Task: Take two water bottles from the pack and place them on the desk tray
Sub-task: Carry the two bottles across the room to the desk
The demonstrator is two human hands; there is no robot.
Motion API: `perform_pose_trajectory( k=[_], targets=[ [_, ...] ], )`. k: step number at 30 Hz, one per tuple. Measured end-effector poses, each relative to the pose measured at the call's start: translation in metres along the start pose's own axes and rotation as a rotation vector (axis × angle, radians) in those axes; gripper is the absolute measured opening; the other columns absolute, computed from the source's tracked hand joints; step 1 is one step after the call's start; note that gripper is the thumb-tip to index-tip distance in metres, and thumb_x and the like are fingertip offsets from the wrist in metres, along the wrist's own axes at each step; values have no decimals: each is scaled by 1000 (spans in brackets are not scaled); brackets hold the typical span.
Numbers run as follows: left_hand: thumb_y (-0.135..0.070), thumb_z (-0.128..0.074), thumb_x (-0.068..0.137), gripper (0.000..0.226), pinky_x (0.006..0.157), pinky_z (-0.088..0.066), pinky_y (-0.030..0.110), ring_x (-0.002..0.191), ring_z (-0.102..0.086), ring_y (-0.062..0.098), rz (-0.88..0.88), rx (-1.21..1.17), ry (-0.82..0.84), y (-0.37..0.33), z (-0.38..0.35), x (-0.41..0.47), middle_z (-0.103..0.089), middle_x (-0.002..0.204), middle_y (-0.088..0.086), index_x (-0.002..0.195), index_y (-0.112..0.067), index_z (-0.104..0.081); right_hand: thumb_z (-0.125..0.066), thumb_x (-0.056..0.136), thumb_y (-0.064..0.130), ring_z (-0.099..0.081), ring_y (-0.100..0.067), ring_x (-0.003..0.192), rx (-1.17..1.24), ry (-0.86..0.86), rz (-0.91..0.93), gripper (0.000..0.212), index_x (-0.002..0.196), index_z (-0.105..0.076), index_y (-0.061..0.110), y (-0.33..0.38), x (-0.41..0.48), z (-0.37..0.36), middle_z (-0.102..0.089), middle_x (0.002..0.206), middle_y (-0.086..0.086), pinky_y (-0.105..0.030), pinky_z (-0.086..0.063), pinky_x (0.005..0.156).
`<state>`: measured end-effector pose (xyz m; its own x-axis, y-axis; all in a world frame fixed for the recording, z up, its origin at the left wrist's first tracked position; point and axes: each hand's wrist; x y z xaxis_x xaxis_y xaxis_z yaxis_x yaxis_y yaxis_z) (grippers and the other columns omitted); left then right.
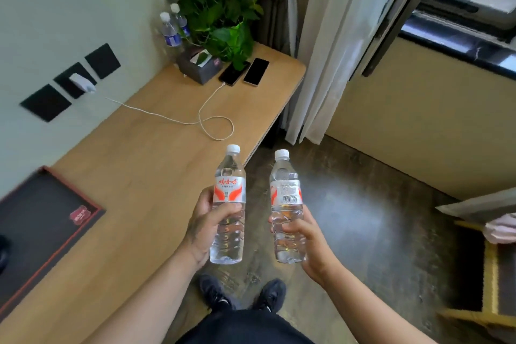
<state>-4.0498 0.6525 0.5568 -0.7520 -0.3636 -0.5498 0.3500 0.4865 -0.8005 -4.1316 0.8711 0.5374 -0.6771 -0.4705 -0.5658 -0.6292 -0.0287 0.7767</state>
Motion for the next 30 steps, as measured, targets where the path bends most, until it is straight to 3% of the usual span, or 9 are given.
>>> perform_pose_trajectory(
  k=[4, 7, 9, 13, 17, 20, 23, 25, 30],
  targets=[
    [-25, -90, 56, 72, 63, -60, 40, 67, -73, 30, -27, -81, -108, -14, 53, -6, -75, 87, 15, 120, -12, -61, -76, 60, 15, -68, -25, 83, -15, 130, -17, 79, 137, -56, 11, 14, 29, -48, -76, 103, -13, -35, -58, 68],
    [-16, -85, 66, 59, 58, -61, 38, 61, -72, 29, -48, -135, -200, -23, 97, -14, -76, 82, 13, 119, -11, -61, -68, 71, 6, -68, -27, 84, -31, 212, -43, 71, 141, -56, 11, 13, 48, -95, -72, 109, -20, -36, -57, 68],
    [-13, -82, 69, 53, 53, -59, 35, 56, -69, 28, -53, -201, -256, -29, 127, -20, -75, 81, 15, 117, -12, -60, -68, 72, 6, -68, -28, 87, -39, 262, -67, 69, 140, -59, 14, 8, 58, -129, -74, 108, -19, -39, -57, 72],
    [-15, -84, 69, 57, 61, -53, 35, 60, -64, 31, -83, -290, -347, -37, 186, -36, -70, 92, 24, 121, -11, -60, -78, 65, 14, -68, -29, 86, -81, 394, -125, 76, 139, -62, 17, -6, 70, -198, -73, 108, -21, -41, -54, 76],
    [-27, -89, 60, 67, 66, -54, 40, 69, -69, 33, -143, -320, -475, -40, 240, -60, -74, 97, 23, 121, -18, -64, -80, 63, 18, -69, -29, 84, -167, 496, -182, 80, 140, -60, 12, -26, 78, -262, -75, 107, -18, -40, -54, 72],
    [-27, -89, 59, 70, 61, -57, 39, 67, -72, 31, -153, -348, -571, -39, 270, -79, -75, 98, 23, 123, -21, -62, -76, 66, 13, -71, -30, 84, -223, 554, -209, 74, 138, -60, 7, -41, 82, -303, -74, 108, -22, -39, -59, 68],
    [-30, -88, 61, 66, 70, -61, 47, 76, -75, 32, -156, -337, -665, -33, 292, -96, -77, 107, 25, 122, -24, -62, -68, 71, 5, -70, -31, 83, -228, 615, -254, 62, 132, -62, 6, -53, 86, -335, -75, 107, -24, -40, -57, 68],
    [-31, -87, 65, 62, 77, -64, 52, 85, -78, 34, -140, -316, -722, -27, 301, -102, -79, 110, 21, 122, -27, -63, -71, 69, 6, -66, -31, 80, -229, 664, -283, 67, 134, -58, 4, -57, 87, -350, -74, 105, -23, -39, -54, 66],
    [-37, -88, 59, 65, 67, -63, 40, 80, -81, 28, -142, -367, -798, -20, 306, -99, -82, 100, 14, 118, -28, -64, -77, 62, 15, -71, -28, 84, -315, 766, -308, 72, 132, -61, 7, -59, 103, -371, -75, 106, -22, -38, -56, 67]
  ],
)
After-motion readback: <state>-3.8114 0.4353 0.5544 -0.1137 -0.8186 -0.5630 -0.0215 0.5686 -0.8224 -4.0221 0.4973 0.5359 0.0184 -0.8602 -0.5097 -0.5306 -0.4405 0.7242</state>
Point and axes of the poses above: each hand's wrist, its own x-axis towards the middle knuckle, its own z-axis out of the back of the hand, y = z × x
